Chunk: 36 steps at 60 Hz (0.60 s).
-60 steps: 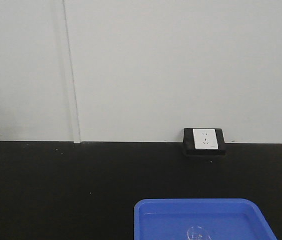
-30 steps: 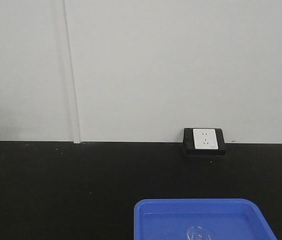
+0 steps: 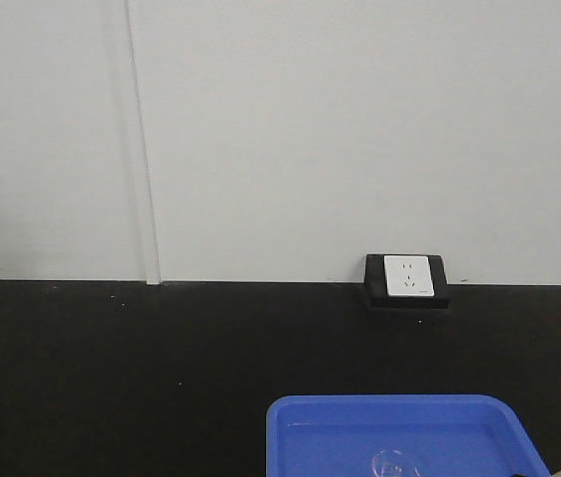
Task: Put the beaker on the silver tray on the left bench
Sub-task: 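Lower the right gripper around the glass beaker in the blue tray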
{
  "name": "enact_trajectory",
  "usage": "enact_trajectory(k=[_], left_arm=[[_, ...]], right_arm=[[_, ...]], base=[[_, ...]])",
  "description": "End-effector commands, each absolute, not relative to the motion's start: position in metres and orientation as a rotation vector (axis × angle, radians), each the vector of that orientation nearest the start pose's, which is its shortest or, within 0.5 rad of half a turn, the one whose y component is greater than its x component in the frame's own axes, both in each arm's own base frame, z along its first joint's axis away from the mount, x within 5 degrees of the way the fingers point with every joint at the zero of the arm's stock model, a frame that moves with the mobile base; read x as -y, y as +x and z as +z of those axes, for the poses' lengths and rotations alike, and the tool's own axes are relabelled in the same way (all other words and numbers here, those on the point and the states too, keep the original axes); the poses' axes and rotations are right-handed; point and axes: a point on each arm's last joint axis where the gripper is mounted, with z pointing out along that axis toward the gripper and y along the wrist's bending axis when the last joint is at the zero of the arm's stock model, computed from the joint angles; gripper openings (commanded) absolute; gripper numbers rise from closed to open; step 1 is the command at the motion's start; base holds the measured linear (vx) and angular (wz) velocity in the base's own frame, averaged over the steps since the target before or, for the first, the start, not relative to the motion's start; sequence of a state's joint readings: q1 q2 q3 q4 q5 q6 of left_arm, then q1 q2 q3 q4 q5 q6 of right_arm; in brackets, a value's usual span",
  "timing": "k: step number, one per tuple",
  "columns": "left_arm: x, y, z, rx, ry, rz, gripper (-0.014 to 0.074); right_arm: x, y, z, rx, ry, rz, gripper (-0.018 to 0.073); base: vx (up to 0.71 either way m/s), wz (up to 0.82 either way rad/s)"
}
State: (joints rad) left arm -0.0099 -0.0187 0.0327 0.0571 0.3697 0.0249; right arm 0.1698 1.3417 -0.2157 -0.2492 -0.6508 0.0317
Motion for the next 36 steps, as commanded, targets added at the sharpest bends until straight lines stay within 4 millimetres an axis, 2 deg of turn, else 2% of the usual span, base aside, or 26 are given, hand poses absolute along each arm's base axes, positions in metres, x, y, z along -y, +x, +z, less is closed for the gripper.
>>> enact_trajectory(k=[1, 10, 36], left_arm=[[-0.001, 0.054, 0.170, -1.803, 0.070, 0.057, 0.0001], [-0.001, 0.054, 0.170, -1.803, 0.070, 0.057, 0.0001], [-0.001, 0.054, 0.170, -1.803, 0.070, 0.057, 0.0001]], right_arm=[[-0.055, 0.209, 0.172, -1.798, -0.452, 0.193, 0.0545], [-0.063, 0.219, 0.154, -1.793, -0.507, 0.253, 0.0545], [-0.082, 0.277, 0.122, -1.793, -0.578, 0.355, 0.0545]], base=[[0.00, 0.00], [0.00, 0.00], [0.00, 0.00]])
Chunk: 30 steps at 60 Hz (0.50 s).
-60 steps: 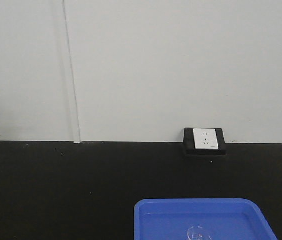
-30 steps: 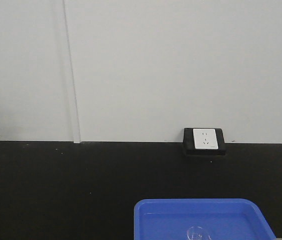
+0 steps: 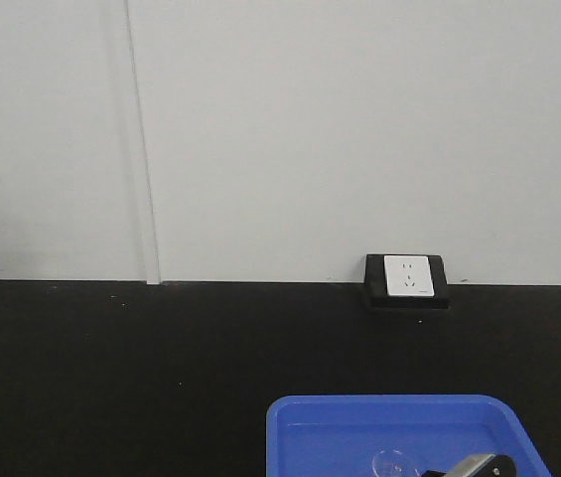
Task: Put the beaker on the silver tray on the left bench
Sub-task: 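Lower the right gripper around the glass beaker in the blue tray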
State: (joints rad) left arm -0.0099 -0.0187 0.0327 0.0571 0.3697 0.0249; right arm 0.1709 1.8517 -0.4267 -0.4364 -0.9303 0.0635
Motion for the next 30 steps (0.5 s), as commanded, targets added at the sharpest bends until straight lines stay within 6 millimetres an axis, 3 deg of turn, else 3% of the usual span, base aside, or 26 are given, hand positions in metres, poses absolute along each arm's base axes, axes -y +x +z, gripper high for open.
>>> enact_trajectory(k=[1, 18, 30], left_arm=[[-0.001, 0.054, 0.170, -1.803, 0.070, 0.057, 0.0001], [-0.001, 0.054, 0.170, -1.803, 0.070, 0.057, 0.0001], [-0.001, 0.054, 0.170, -1.803, 0.070, 0.057, 0.0001]], right_arm=[[-0.082, 0.279, 0.121, -1.793, -0.577, 0.354, 0.0545], [-0.089, 0.312, 0.115, -1.763, -0.566, 0.365, 0.0545], [-0.092, 0.324, 0.113, -1.777, -0.547, 0.409, 0.0519]], base=[[0.00, 0.00], [0.00, 0.00], [0.00, 0.00]])
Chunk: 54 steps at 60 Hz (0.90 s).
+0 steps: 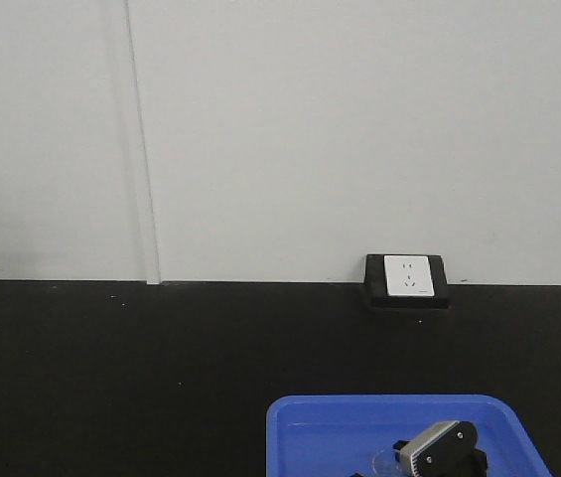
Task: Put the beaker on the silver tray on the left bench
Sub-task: 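Lower the right gripper around the glass beaker in the blue tray, then close the right gripper on the beaker and lift it up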
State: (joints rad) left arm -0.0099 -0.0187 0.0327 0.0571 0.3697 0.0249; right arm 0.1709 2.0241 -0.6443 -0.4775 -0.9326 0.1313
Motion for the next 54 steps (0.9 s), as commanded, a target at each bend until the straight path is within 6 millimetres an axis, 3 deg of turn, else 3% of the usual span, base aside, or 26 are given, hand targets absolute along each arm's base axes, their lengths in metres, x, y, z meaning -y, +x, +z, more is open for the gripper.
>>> enact_trajectory(k=[1, 8, 16, 27, 36, 54], left_arm=[[-0.001, 0.054, 0.170, -1.803, 0.070, 0.057, 0.0001], [-0.001, 0.054, 0.170, -1.803, 0.070, 0.057, 0.0001], [-0.001, 0.054, 0.170, -1.803, 0.070, 0.057, 0.0001], [-0.001, 0.054, 0.170, -1.803, 0.070, 0.057, 0.0001], [-0.001, 0.054, 0.170, -1.802, 0.070, 0.057, 0.0001], [-0.001, 0.054, 0.170, -1.801, 0.070, 0.057, 0.0001]], right_arm=[[-0.093, 0.323, 0.112, -1.782, -0.547, 0.413, 0.0506], [-0.092, 0.323, 0.110, -1.816, -0.543, 0.423, 0.0398], [-0.093, 0.322, 0.112, -1.811, -0.557, 0.423, 0.0205], [-0.096, 0.318, 0.142, -1.748, -0.600, 0.449, -0.0017], [-0.103, 0.307, 0.179, -1.736, -0.593, 0.507, -0.0017], [-0.149, 0.266, 0.268, -1.639, -0.679, 0.510, -0.0015]], base=[[0.00, 0.00], [0.00, 0.00], [0.00, 0.00], [0.00, 0.00], [0.00, 0.00], [0.00, 0.00]])
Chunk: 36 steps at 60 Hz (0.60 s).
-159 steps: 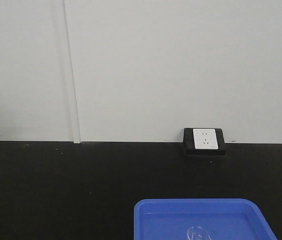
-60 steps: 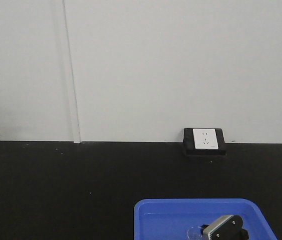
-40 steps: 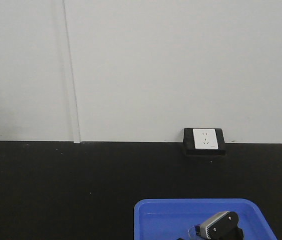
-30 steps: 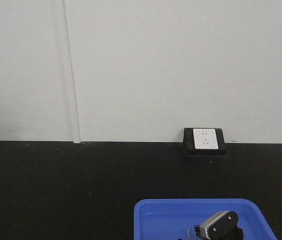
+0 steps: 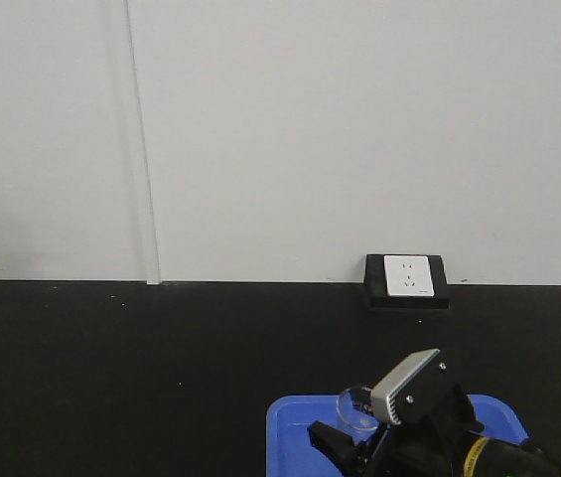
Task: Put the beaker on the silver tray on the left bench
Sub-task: 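Close the right gripper on the beaker and lift it up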
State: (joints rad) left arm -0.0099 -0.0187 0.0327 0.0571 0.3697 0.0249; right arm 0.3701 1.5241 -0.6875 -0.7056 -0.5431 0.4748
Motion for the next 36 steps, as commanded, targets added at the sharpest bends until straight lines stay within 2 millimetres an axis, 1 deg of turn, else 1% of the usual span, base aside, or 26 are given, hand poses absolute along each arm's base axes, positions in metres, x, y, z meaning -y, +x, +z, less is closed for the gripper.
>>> enact_trajectory(k=[1, 7, 14, 24, 36], left_arm=[[-0.001, 0.054, 0.170, -1.801, 0.070, 0.057, 0.0001], [-0.001, 0.054, 0.170, -1.801, 0.070, 0.057, 0.0001], [-0.001, 0.054, 0.170, -1.801, 0.070, 0.057, 0.0001], [-0.001, 0.054, 0.170, -1.801, 0.070, 0.057, 0.0001], [-0.001, 0.054, 0.171, -1.800, 0.070, 0.057, 0.0001]], right_arm=[[-0.150, 0.264, 0.273, -1.634, -0.674, 0.514, -0.0015], [-0.160, 0.253, 0.295, -1.629, -0.661, 0.530, -0.0015], [-0.161, 0.246, 0.310, -1.642, -0.656, 0.493, -0.0014], [-0.156, 0.243, 0.315, -1.661, -0.623, 0.481, -0.0014], [-0.156, 0.243, 0.314, -1.664, -0.626, 0.480, -0.0014]], base=[[0.00, 0.00], [0.00, 0.00], [0.00, 0.00], [0.00, 0.00], [0.00, 0.00]])
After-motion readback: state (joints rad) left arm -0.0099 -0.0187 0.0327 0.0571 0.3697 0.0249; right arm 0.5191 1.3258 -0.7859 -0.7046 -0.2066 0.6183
